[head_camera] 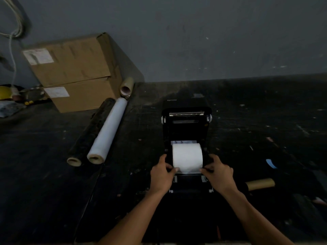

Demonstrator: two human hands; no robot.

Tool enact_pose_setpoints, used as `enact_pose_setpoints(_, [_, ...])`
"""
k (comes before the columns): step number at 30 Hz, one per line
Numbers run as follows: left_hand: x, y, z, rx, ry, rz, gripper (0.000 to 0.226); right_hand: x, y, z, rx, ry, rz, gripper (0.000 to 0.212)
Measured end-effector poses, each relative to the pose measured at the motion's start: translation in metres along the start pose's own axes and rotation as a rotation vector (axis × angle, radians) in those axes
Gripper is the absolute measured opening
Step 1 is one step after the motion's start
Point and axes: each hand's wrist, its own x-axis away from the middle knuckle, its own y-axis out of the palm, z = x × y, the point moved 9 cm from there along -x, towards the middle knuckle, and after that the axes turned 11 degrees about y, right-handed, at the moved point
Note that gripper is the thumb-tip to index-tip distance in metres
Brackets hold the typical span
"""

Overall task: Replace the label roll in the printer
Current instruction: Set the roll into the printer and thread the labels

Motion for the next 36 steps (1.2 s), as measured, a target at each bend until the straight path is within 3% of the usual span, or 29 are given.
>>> enact_pose_setpoints(7, [0.000, 0.005, 0.009, -0.041, 0.035, -0.025, 0.068, 0.007, 0.004, -0.011, 0.027, -0.010, -0.017, 0.063])
enact_pose_setpoints(19, [-0.010, -0.001, 0.007, -0.026, 0.054, -0.035, 0.066, 0.002, 0.008, -0.009, -0.135, -0.021, -0.044, 0.070])
enact_pose_setpoints(27, [-0.006, -0.004, 0.012, -0.025, 0.070, 0.039, 0.061, 0.009, 0.004, -0.003, -0.145, 0.068, 0.048, 0.067])
enact_pose_setpoints(36, [-0.005, 0.003, 0.009, 0.264, 0.010, -0.038, 0.072, 0.007, 0.004, 0.006, -0.191, 0.074, -0.018, 0.065])
